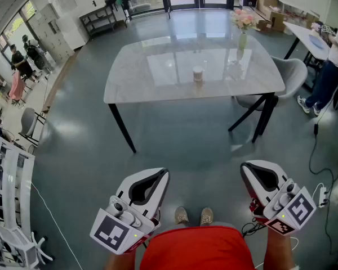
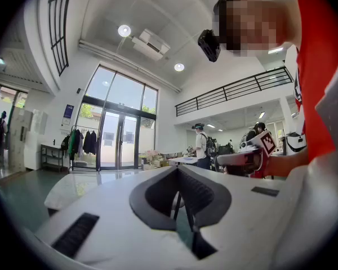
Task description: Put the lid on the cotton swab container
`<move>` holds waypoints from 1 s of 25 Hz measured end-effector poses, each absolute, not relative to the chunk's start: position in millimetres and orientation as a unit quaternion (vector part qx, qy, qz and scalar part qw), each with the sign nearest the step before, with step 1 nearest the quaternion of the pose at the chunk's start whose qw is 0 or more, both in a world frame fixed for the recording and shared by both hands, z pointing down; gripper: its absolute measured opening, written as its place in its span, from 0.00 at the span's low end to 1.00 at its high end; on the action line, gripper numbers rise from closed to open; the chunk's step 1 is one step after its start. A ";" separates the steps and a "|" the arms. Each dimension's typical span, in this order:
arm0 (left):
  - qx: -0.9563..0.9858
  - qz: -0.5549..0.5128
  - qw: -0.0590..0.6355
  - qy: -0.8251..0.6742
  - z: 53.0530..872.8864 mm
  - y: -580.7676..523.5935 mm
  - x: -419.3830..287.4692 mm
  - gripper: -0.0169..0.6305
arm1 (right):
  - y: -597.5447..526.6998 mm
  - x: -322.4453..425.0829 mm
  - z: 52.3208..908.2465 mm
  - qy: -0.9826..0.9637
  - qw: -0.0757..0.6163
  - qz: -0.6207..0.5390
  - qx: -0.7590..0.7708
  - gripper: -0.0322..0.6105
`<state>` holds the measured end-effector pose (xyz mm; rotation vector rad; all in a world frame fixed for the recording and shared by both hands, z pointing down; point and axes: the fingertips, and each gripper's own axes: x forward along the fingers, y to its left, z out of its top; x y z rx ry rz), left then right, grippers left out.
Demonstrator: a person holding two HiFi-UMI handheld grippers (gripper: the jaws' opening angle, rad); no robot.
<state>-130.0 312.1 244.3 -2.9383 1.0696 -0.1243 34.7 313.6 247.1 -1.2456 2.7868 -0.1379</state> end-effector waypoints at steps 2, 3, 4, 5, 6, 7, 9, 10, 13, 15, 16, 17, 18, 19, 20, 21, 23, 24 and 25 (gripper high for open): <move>-0.938 -0.024 0.015 0.344 236.3 309.4 -126.5 0.04 | 313.5 36.6 246.6 0.912 0.044 -0.044 -0.407 0.08; -0.938 -0.025 0.015 0.344 236.5 309.3 -125.0 0.04 | 313.2 37.6 246.3 0.912 0.044 -0.044 -0.406 0.08; -0.939 -0.032 0.011 0.343 239.4 309.9 -123.8 0.04 | 312.7 38.8 245.9 0.912 0.045 -0.043 -0.406 0.08; -0.939 -0.039 0.007 0.342 242.3 310.6 -122.7 0.04 | 312.1 39.9 245.3 0.912 0.046 -0.041 -0.405 0.08; -0.939 -0.043 0.005 0.341 243.6 310.9 -121.5 0.04 | 311.7 40.7 244.5 0.912 0.046 -0.040 -0.405 0.08; -0.939 -0.044 0.005 0.341 243.6 311.0 -120.4 0.04 | 311.3 41.5 243.6 0.913 0.046 -0.039 -0.404 0.08; -0.939 -0.043 0.006 0.341 242.9 310.5 -118.0 0.04 | 310.5 43.9 242.3 0.912 0.047 -0.037 -0.405 0.08; -0.939 -0.040 0.007 0.342 242.0 309.5 -116.3 0.04 | 309.8 45.9 241.8 0.912 0.050 -0.037 -0.405 0.08; -0.938 -0.017 0.020 0.347 233.8 302.7 -108.1 0.04 | 305.9 55.3 240.4 0.911 0.068 -0.037 -0.404 0.08; -0.936 -0.019 0.017 0.351 235.8 299.4 -105.5 0.04 | 302.5 61.5 239.5 0.911 0.074 -0.039 -0.403 0.08; -0.935 -0.025 0.012 0.353 238.1 298.2 -105.3 0.04 | 301.1 63.9 238.7 0.911 0.076 -0.040 -0.403 0.08; -0.934 -0.030 0.009 0.355 240.1 296.8 -105.2 0.04 | 299.9 65.8 238.1 0.911 0.077 -0.040 -0.402 0.08; -0.933 -0.037 0.004 0.357 243.0 295.4 -105.3 0.04 | 298.7 67.3 238.0 0.912 0.077 -0.041 -0.401 0.08; -0.932 -0.043 0.001 0.359 245.6 293.3 -105.0 0.04 | 297.2 69.0 238.6 0.912 0.077 -0.041 -0.400 0.08; -0.931 -0.043 0.002 0.362 246.0 290.1 -103.9 0.04 | 295.3 70.9 239.5 0.913 0.078 -0.041 -0.399 0.08; -0.930 -0.036 0.007 0.367 243.4 285.7 -102.2 0.04 | 293.2 73.0 240.4 0.914 0.078 -0.042 -0.397 0.08; -0.926 -0.017 0.020 0.376 235.5 276.8 -97.3 0.04 | 289.3 77.6 240.3 0.915 0.079 -0.042 -0.392 0.08; -0.925 -0.014 0.024 0.378 233.6 273.9 -94.1 0.04 | 288.0 80.1 239.8 0.917 0.079 -0.041 -0.390 0.08; -0.924 -0.013 0.026 0.380 233.4 271.8 -90.3 0.04 | 287.0 83.1 239.6 0.918 0.079 -0.039 -0.387 0.08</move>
